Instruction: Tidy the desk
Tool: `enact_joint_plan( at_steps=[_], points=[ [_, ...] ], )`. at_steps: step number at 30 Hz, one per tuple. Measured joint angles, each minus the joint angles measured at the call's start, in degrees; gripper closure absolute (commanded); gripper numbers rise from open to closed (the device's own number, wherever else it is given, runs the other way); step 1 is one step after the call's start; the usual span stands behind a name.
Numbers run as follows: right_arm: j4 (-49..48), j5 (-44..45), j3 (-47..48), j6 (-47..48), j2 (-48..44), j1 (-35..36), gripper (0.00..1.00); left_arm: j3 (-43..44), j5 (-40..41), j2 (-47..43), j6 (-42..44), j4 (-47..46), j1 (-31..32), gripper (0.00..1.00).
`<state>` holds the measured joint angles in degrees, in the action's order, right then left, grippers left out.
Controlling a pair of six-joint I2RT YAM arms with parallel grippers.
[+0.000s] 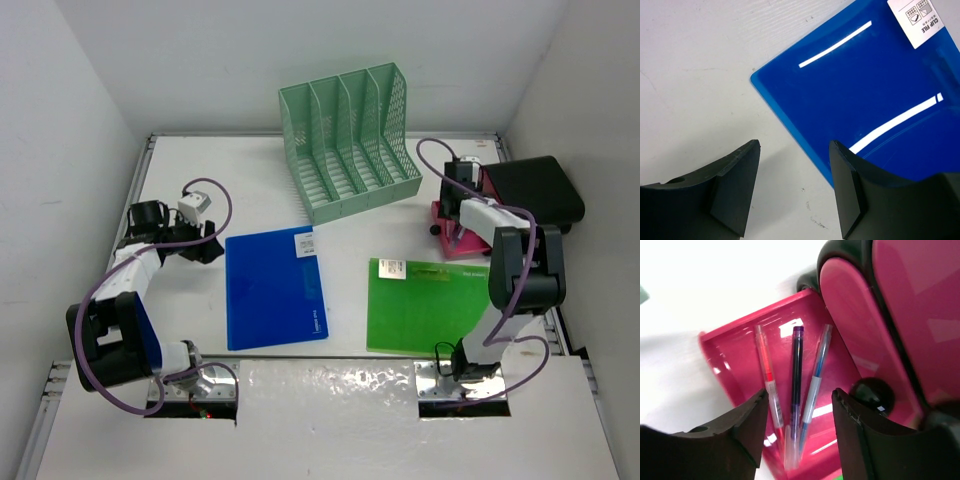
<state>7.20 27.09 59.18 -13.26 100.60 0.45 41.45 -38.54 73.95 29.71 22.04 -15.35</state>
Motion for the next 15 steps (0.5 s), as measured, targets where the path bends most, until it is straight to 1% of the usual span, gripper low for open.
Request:
enact_joint_plan(
  at_steps=[3, 6, 9, 12, 14, 15],
  points=[
    [0.9, -1.2, 0.0, 3.0, -3.6, 0.9, 0.53, 0.0, 0.4, 0.0, 0.1, 0.0, 0.0, 0.44],
    [0.9, 0.0, 0.0, 9.6, -7.6, 4.3, 0.53, 0.1, 2.9, 0.0, 0.2, 0.2, 0.0, 0.44],
    [-1.0, 1.1, -0.8, 16.8, -11.3, 12.2, 0.53, 0.6, 5.4, 0.0, -0.1, 0.0, 0.0, 0.44],
    [-3.6, 4.3, -3.3, 23.8, -10.3, 19.1, 0.53, 0.7, 6.4, -0.1, -0.5, 0.0, 0.0, 0.44],
    [-3.5, 7.6, -4.2, 27.1, -6.6, 21.0, 0.53, 0.7, 6.8, -0.1, -0.9, 0.0, 0.0, 0.44],
    [-3.3, 9.7, -4.2, 28.7, -3.7, 21.3, 0.55, 0.7, 7.1, -0.1, -1.1, -0.1, 0.0, 0.44]
  ],
)
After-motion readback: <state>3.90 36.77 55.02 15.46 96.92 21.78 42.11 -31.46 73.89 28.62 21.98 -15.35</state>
